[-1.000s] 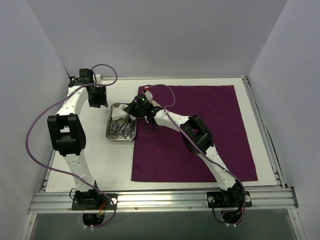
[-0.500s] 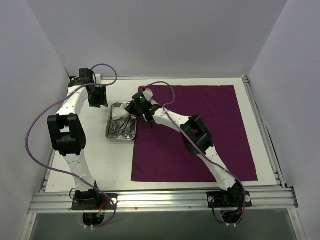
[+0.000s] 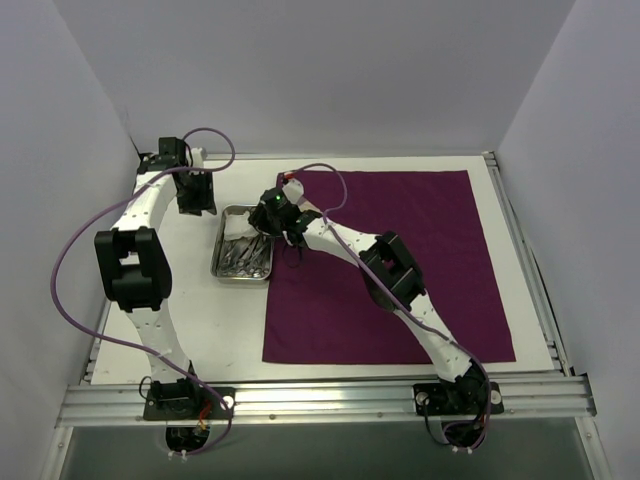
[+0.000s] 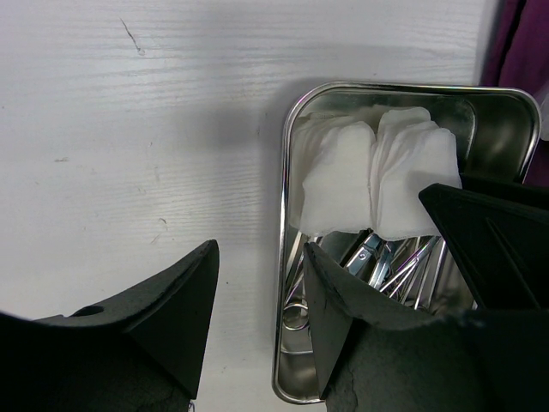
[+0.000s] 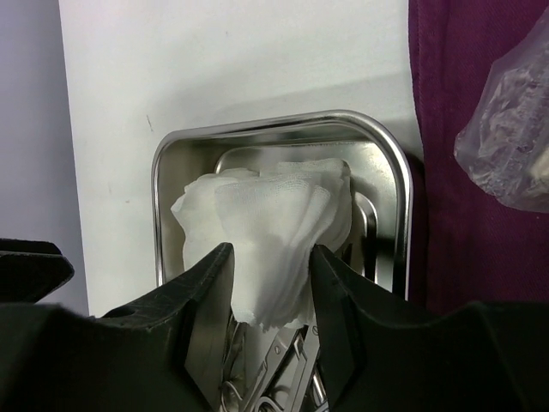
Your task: Prepare the surgical pack
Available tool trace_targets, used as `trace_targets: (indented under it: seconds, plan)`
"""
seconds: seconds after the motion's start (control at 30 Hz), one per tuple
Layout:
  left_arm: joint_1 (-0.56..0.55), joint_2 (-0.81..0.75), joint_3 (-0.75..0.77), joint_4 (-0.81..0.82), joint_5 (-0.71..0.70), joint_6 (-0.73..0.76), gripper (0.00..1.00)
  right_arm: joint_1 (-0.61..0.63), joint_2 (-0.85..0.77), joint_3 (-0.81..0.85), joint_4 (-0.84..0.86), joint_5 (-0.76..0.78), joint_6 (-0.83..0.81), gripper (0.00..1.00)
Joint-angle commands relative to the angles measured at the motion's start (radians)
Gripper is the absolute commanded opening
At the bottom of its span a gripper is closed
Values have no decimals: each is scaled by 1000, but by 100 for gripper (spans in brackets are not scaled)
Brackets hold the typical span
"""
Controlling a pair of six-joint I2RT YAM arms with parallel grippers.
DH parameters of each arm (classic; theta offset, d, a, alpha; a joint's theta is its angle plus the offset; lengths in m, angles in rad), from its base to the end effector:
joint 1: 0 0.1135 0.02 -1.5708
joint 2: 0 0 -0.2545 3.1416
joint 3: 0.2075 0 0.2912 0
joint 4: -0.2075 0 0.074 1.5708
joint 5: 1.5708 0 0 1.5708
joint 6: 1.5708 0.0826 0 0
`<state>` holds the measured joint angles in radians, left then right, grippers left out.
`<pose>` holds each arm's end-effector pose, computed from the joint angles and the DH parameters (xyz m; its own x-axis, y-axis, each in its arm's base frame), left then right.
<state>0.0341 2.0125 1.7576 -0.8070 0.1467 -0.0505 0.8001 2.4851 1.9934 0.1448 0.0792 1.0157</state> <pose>0.4957 0.0048 0.1938 -0.8736 -0.0798 -0.4802 -0.0066 0.9883 -0.1521 0.4562 0.4604 0.1340 -0.6886 0.5070 -0.5185 -0.1483 0.6014 0.7850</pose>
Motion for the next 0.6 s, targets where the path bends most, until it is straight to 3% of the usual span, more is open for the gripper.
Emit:
trace_targets:
  seconds: [0.0, 0.3, 0.47, 0.57]
  plan:
    - [-3, -4, 28, 11, 22, -2, 54, 7, -63, 38, -30, 68, -28, 38]
    - [-3, -21, 98, -34, 88, 34, 53, 13, -129, 82, -37, 123, -146, 42]
    - [-14, -43, 137, -55, 203, 95, 37, 5, -187, 78, -39, 134, -198, 41]
    - [-52, -29, 143, -81, 277, 150, 33, -16, -247, 26, -39, 139, -220, 37]
